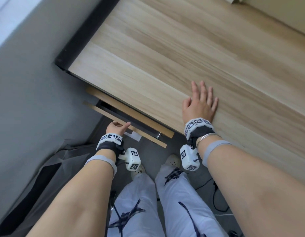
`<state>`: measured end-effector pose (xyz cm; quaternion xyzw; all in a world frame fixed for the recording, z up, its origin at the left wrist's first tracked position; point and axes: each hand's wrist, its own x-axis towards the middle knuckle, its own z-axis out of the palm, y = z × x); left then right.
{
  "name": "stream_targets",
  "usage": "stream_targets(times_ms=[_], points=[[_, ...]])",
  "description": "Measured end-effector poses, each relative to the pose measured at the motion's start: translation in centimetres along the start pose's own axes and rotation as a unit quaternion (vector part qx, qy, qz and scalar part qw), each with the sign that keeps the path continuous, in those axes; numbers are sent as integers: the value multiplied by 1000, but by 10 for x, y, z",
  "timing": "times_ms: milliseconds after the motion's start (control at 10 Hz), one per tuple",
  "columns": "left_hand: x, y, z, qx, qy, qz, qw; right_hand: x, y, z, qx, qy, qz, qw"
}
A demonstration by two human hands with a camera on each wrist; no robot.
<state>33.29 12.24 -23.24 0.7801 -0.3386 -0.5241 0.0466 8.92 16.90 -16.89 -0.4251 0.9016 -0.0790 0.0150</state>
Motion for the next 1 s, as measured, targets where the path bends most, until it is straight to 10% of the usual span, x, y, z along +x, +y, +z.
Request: stream_targets(times_ms=[200, 1000], points=[[14, 17, 24, -131, -56, 8, 990, 0, 0, 1, -1, 1, 2, 1000], [-1, 41, 14, 26, -48, 39, 998, 1, -7, -7, 13, 3, 10, 1000]])
